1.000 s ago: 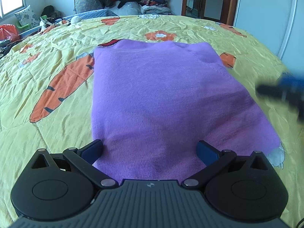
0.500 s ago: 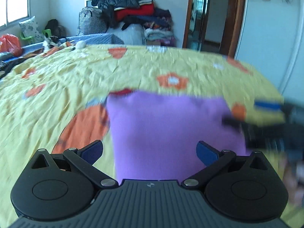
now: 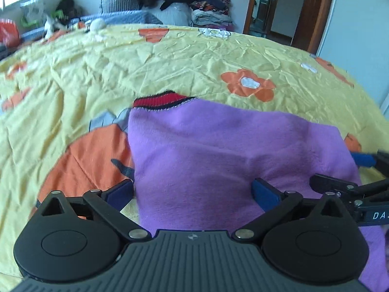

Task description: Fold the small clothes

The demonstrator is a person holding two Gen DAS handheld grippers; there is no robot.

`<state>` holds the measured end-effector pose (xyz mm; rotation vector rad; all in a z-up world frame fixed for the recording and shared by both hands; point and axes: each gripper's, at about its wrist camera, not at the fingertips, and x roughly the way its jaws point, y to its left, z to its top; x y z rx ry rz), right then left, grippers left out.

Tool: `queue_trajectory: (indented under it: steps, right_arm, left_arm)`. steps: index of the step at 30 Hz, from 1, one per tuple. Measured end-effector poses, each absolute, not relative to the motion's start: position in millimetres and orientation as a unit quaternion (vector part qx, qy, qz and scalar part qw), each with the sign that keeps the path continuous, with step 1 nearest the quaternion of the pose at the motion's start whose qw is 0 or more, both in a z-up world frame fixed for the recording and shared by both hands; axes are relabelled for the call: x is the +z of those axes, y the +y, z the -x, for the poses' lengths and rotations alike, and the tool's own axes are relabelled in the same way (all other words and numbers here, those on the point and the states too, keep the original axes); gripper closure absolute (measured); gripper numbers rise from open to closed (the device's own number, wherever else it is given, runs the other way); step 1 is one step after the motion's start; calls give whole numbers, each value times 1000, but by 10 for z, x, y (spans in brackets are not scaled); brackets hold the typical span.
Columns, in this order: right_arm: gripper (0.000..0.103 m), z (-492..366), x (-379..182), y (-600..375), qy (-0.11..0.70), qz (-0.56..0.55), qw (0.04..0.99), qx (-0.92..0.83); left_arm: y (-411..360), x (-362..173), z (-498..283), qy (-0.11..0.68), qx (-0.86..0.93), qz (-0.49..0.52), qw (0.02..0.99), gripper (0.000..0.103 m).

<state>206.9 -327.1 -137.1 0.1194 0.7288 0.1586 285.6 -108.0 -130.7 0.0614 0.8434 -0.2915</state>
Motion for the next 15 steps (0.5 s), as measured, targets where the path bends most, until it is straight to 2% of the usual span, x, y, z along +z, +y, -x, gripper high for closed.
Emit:
queue_trajectory:
  steps: [2,4,9,15]
  right_arm:
    - [1,-1950,-1266,-3198,341,-34,937,64]
    - [3,-1727,-1122,-3108,322,0,945,51]
    - [3,-1160,-1059,-3079,326,-19,941,88]
    - [2,-1141,-1210,-3454,359,-71,927,81]
  left_arm:
    - [-1084,-1220,-2774,406,-125,-33,905,1]
    - [-1081,-1079,-2549,387,-116,-57,913,7]
    - [-1035,-956,-1980,375,-118,-75,916,2]
    - [-896,-1078,-1853,397,-112,-53,909,0]
